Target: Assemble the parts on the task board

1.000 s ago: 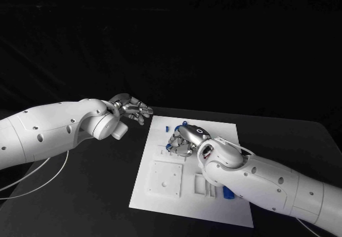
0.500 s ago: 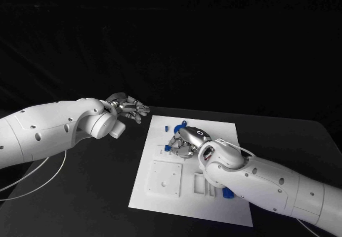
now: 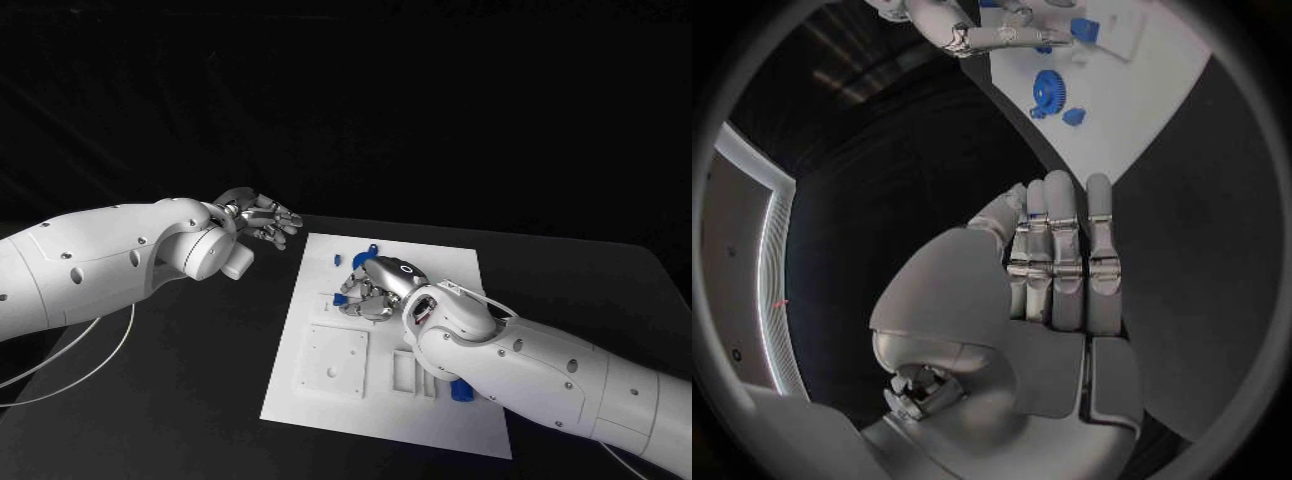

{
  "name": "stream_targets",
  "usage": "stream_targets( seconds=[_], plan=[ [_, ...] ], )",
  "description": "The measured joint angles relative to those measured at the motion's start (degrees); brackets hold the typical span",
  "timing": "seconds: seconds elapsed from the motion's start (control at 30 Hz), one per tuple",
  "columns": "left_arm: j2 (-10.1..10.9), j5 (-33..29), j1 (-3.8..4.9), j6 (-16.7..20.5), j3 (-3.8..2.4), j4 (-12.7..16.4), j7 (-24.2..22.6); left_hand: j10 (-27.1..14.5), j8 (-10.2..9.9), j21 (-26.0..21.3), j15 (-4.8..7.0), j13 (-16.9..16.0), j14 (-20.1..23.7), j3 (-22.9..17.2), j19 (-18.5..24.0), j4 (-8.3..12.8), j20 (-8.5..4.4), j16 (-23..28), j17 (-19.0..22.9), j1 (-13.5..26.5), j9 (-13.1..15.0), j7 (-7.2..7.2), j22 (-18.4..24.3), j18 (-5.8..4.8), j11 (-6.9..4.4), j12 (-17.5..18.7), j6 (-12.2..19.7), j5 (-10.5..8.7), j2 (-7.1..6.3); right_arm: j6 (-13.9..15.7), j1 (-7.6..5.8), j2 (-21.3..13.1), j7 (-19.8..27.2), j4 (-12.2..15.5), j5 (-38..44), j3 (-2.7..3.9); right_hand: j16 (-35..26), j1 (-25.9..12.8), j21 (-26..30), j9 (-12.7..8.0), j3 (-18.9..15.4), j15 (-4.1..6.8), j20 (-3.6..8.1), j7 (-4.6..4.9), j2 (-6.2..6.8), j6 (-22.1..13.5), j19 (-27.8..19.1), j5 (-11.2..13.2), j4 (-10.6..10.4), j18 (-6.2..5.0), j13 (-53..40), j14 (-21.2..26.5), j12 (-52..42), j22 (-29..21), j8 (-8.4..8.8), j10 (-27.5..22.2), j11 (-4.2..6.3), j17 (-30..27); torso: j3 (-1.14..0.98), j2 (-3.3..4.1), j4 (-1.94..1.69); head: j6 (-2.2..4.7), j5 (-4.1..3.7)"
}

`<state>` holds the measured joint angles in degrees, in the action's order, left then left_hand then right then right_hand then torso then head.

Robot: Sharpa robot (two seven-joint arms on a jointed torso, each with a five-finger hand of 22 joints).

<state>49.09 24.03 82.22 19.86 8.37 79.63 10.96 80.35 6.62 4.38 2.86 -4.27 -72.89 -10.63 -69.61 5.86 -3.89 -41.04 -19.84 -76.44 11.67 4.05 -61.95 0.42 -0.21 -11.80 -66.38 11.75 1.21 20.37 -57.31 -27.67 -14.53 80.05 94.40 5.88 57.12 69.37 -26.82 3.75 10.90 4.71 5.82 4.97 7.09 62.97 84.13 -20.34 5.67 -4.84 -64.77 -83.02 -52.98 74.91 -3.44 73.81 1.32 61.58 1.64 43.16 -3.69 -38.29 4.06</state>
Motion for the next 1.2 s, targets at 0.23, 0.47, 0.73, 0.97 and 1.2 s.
stream_targets(
  seconds=[0.23, 0.47, 0.73, 0.97, 1.2],
  plan=[
    [-0.01, -0.19, 0.00, 0.00, 0.00, 0.06, 0.08, 0.00, 0.26, 0.00, 0.00, 0.00, 0.00, 0.00, 0.20, 0.00, 0.20, 0.27, 0.00, 0.00, 0.12, -0.17, 0.08, 0.00, 0.00, 0.22, 0.17, 0.00, 0.00, -0.09, 0.00, 0.44, 0.15, -0.79, -0.22, -0.04, 0.00, 1.07, 0.00, -0.04, -3.30, 0.00, 0.00, 0.35, -0.46, -0.77, 0.00, -0.09, -1.33, -0.01, 0.35, 0.00, 0.00, 0.00, 0.00, -0.20, -0.20, 0.16, 0.00, -0.01, 0.00, -0.01, 0.01],
    [-0.02, -0.28, 0.00, -0.01, 0.00, 0.12, 0.14, 0.00, 0.26, 0.01, 0.00, 0.00, 0.00, 0.00, 0.20, 0.00, 0.20, 0.27, 0.01, 0.00, 0.12, -0.17, 0.08, 0.00, 0.00, 0.22, 0.17, 0.00, 0.00, -0.09, 0.00, 1.08, 0.05, -1.55, -0.15, -0.07, 0.00, 1.60, 0.23, -0.04, -3.37, 0.00, 0.00, 0.35, -0.53, -0.77, 0.00, 0.54, -1.57, -0.01, 0.35, 0.00, 0.00, 0.00, 0.00, -0.20, -0.20, 0.39, 0.01, -0.01, -0.05, -0.06, -0.03],
    [-0.05, -0.34, 0.01, -0.01, 0.00, 0.13, 0.22, -0.21, 0.26, 0.01, -0.02, -0.01, 0.02, 0.00, 0.20, 0.00, 0.20, 0.27, 0.01, 0.00, 0.11, -0.17, 0.08, 0.00, 0.21, 0.22, 0.18, 0.00, 0.00, -0.33, 0.00, 1.81, 0.05, -1.97, -0.08, -0.65, 0.00, 2.20, 0.23, -0.04, 1.00, 0.00, 0.00, -0.03, -1.13, 0.28, 0.00, 2.36, 0.34, 0.00, 0.27, 0.00, 0.00, 0.00, 0.00, -0.19, -0.20, 0.69, 0.01, -0.01, -0.05, -0.08, 0.11],
    [-0.06, -0.36, 0.01, -0.01, 0.00, 0.11, 0.31, -0.21, 0.26, 0.03, -0.21, 0.00, 0.21, 0.00, 0.20, 0.00, 0.20, 0.27, 0.01, 0.00, 0.11, -0.17, 0.07, 0.01, 0.21, 0.22, 0.17, -0.01, 0.00, -0.50, -0.05, 2.00, 0.05, -2.23, 0.02, -1.14, 0.29, 1.56, -0.14, -0.07, 4.88, 0.00, 0.00, -0.28, -0.50, 0.92, 0.00, 2.59, 2.25, 0.00, 0.15, 0.00, -0.27, 0.00, 0.01, -0.18, -0.20, 1.05, 0.00, -0.01, -0.03, -0.12, 0.21],
    [-0.06, -0.37, 0.01, -0.02, 0.00, 0.12, 0.37, -0.21, 0.26, 0.03, -0.21, 0.02, 0.21, 0.00, 0.20, 0.00, 0.20, 0.26, 0.01, 0.00, 0.11, -0.17, 0.07, 0.01, 0.21, 0.22, 0.17, -0.01, 0.00, -0.48, -0.20, 2.15, 0.05, -2.46, 0.39, -1.41, 0.53, 1.56, -0.47, -0.06, 5.26, 0.00, 0.00, -0.28, -0.50, 0.92, 0.00, 2.59, 2.63, 0.00, 0.15, 0.00, -0.27, -0.01, 0.01, -0.19, -0.20, 1.22, 0.00, -0.01, -0.01, -0.18, 0.22]
  ],
)
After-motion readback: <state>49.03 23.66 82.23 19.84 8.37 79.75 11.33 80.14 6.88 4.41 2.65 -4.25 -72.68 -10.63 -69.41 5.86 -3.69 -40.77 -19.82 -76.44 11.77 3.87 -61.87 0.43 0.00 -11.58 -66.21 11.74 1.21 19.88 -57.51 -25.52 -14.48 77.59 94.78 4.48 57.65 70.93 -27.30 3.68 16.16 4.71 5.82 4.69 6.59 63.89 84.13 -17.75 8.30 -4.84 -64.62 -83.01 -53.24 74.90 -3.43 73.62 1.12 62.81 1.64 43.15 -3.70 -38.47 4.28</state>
